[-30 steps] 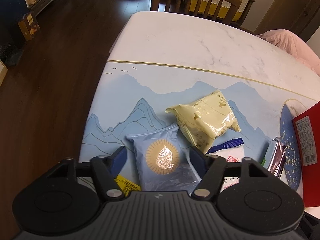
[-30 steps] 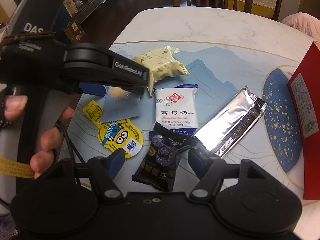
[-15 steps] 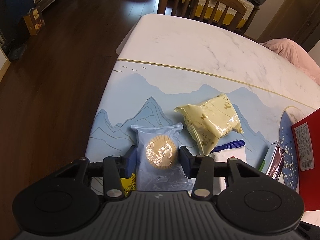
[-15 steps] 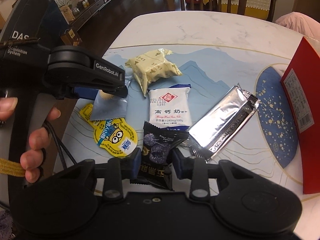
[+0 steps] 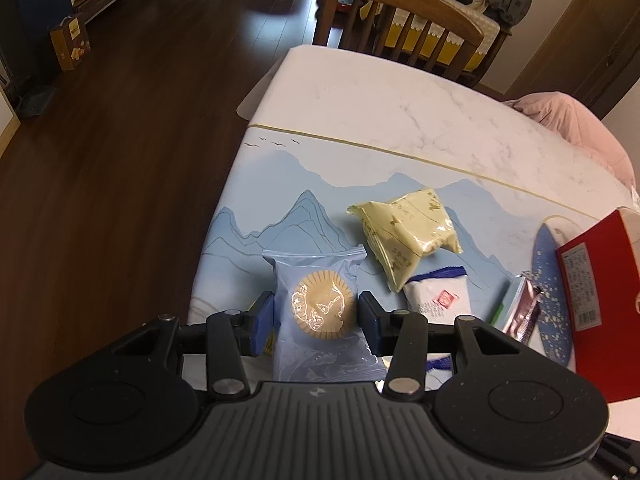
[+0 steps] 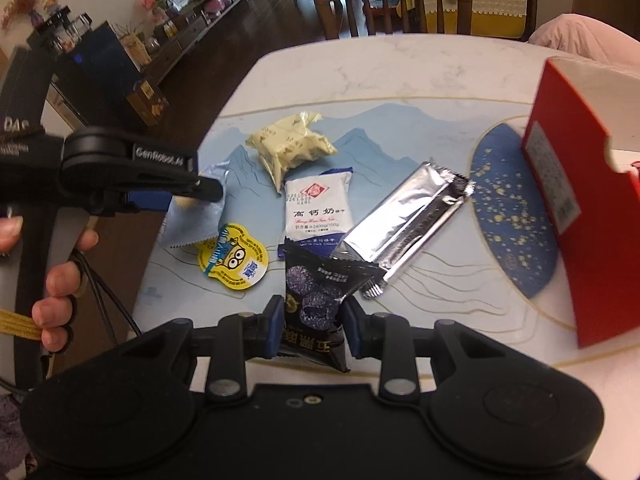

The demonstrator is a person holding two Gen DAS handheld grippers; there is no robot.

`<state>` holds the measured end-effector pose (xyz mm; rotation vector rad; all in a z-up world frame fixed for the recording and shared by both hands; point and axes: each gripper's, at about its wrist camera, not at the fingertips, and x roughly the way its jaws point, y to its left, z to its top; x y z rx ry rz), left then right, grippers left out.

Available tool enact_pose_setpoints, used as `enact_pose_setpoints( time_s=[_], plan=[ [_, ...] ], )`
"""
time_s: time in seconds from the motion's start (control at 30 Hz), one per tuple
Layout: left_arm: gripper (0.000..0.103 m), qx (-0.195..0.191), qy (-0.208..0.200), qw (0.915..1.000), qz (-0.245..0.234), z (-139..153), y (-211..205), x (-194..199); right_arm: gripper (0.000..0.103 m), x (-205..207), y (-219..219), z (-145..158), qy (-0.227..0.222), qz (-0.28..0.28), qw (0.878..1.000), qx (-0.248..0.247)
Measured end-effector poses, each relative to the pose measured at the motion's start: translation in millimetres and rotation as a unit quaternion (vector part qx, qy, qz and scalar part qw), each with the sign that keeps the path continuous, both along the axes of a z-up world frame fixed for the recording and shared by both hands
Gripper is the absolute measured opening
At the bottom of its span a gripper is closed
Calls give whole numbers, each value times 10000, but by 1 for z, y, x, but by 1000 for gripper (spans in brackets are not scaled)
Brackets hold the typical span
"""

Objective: Organize snacks
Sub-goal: 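Carry blue cookie packet and black packet over the shoebox with both tools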

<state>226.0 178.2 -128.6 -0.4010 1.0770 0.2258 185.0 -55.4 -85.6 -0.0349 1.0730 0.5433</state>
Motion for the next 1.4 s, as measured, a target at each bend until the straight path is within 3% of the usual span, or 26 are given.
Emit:
enact_pose_setpoints(
  time_s=[0.33, 0.57, 1.0, 1.4],
  plan=[
    [45, -117, -262, 9994, -180, 41, -21, -30, 31, -11, -51, 43, -342, 3, 9994, 103],
    [45, -225, -514, 9970, -526, 75, -59, -43, 31, -6, -104, 66, -590, -226, 9978, 199],
    [45, -223, -929, 9830, -1566, 126, -185, -37, 31, 33, -216, 88, -994, -958, 9901, 268],
    [45, -42, -915, 9706, -2224, 134, -300, 3, 31, 77, -290, 83, -1106, -1034, 9885, -34]
  ],
)
